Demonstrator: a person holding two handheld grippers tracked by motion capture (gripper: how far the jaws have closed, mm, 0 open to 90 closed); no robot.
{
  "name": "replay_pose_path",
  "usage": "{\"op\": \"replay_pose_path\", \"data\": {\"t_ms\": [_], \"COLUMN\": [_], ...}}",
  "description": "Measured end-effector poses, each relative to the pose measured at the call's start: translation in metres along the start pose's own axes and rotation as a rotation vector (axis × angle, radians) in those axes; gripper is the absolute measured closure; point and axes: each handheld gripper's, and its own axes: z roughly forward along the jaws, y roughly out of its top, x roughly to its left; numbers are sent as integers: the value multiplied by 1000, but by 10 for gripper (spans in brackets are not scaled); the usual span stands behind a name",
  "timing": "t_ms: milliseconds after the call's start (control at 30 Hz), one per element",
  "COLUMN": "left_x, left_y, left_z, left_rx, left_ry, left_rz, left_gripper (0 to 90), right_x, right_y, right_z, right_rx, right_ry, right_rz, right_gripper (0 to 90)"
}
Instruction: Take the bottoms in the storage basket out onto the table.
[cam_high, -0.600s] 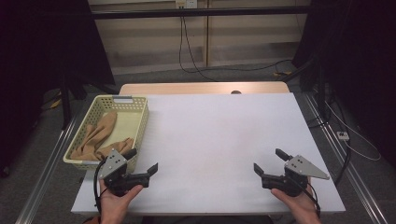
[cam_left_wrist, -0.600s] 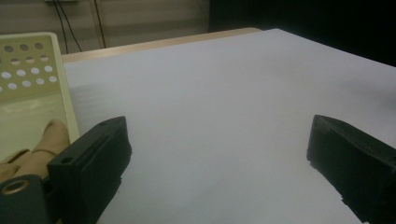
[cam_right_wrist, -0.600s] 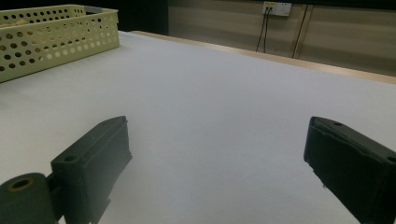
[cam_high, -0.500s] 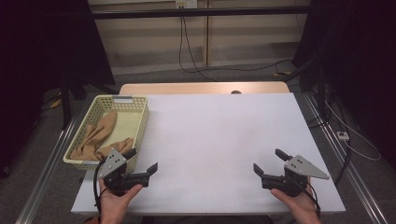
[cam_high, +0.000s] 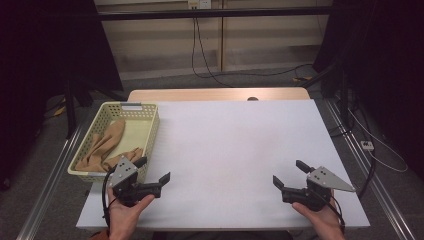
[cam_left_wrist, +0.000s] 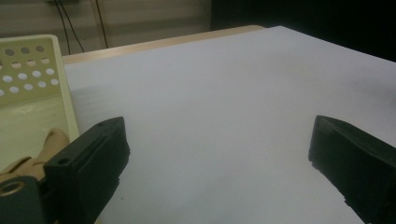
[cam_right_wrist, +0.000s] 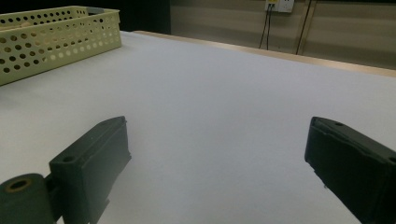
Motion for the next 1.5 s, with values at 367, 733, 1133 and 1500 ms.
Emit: {"op": "replay_pose_path", "data": {"t_ms": [367, 733, 1133, 1500], "left_x": [4, 7, 7, 16], "left_y": [2, 5, 14, 21], "left_z": [-3, -12, -17, -24], "left_rx": [0, 1, 7, 29], "left_ry": [-1, -13, -3, 14], "left_rz": [9, 23, 81, 83], "left_gripper": [50, 50, 45, 41], "right_x": [0, 3, 3, 4], "right_y": [-1, 1, 1, 1], "right_z": [-1, 1, 1, 2], "right_rx": [9, 16, 13, 14], "right_ry": [-7, -3, 3, 7], "right_rz": [2, -13, -13, -15], "right_gripper": [64, 64, 64, 61]}}
